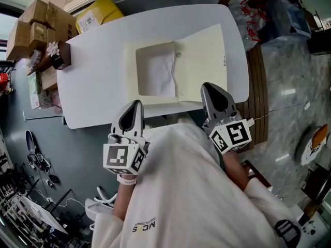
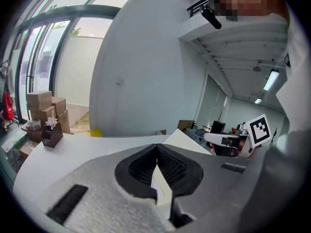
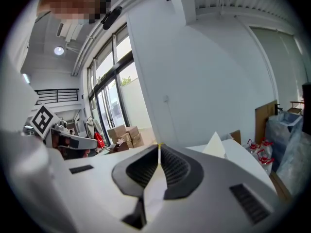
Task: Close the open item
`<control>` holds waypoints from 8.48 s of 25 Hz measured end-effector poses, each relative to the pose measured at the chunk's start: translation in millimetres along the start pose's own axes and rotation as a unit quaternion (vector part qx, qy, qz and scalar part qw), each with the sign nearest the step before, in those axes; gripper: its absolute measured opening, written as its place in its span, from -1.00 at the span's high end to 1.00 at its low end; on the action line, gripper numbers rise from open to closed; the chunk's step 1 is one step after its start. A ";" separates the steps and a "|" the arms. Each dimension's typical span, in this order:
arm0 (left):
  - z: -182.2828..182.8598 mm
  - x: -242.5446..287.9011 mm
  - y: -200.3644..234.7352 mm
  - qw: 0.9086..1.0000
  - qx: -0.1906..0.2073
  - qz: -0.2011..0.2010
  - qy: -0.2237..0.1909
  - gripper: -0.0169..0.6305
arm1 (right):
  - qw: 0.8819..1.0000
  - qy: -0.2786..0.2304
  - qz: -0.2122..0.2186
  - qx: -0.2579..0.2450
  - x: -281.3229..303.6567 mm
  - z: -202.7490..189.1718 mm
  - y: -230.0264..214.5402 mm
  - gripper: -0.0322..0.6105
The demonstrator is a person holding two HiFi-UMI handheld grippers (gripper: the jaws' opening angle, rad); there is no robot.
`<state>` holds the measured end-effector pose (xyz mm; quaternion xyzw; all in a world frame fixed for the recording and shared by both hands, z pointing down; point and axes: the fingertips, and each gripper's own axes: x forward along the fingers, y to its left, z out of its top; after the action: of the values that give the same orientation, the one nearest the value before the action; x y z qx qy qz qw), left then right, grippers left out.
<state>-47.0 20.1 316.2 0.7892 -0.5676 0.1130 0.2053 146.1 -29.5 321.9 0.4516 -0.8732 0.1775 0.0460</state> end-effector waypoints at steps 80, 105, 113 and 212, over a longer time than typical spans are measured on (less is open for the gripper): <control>-33.6 5.2 77.4 0.996 -0.066 0.064 0.023 0.87 | 0.915 0.187 0.318 0.166 175.6 -52.1 71.7 0.50; -104.7 47.7 122.2 0.991 -0.079 0.069 0.080 0.87 | 0.889 0.275 0.348 0.117 245.5 -159.0 131.8 0.50; -144.3 76.7 135.9 0.988 -0.101 0.059 0.104 0.87 | 0.883 0.289 0.349 0.120 263.0 -179.2 141.5 0.50; 47.0 -36.3 69.2 0.992 -0.006 0.085 -0.098 0.87 | 0.994 -0.037 0.031 -0.100 5.1 57.7 1.3 0.85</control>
<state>-126.8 11.0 273.0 0.7443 -0.6505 0.0483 0.1433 146.7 -53.0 269.0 0.4232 -0.9014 0.0743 0.0533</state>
